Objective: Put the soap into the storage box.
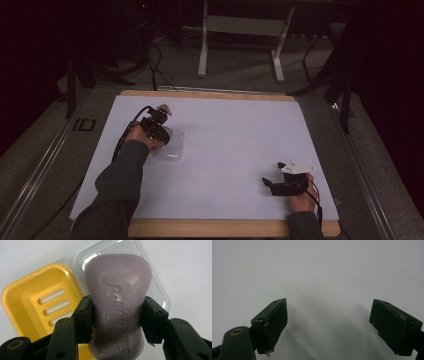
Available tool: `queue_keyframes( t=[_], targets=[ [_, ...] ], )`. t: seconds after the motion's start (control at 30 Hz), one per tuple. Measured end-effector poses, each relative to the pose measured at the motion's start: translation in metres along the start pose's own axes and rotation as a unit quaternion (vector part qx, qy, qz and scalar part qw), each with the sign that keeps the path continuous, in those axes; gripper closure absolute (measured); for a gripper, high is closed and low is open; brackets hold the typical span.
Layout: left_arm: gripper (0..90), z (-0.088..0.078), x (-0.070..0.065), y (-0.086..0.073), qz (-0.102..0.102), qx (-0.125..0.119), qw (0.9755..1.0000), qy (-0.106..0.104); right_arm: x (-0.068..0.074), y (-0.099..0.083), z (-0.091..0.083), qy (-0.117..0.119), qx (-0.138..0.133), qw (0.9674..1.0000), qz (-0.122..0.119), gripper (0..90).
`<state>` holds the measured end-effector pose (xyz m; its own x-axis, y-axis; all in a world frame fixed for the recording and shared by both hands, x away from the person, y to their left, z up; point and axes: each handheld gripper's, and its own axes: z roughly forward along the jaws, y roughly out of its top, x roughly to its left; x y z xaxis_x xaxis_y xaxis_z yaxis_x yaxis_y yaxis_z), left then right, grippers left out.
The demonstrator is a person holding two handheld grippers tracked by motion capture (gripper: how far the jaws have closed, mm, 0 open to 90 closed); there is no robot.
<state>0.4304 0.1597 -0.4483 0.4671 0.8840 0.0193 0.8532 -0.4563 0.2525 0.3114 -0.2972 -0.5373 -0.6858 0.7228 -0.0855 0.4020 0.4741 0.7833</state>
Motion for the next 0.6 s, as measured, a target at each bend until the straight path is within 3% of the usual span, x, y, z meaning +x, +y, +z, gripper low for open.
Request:
queue_keyframes(
  t=[0.6],
  targets=[
    [50.0, 0.000, 0.017, -0.002, -0.042, -0.008, 0.9991, -0.001, 0.000, 0.000, 0.000, -0.002, 0.000, 1.0000, -0.001, 14.5]
  ],
)
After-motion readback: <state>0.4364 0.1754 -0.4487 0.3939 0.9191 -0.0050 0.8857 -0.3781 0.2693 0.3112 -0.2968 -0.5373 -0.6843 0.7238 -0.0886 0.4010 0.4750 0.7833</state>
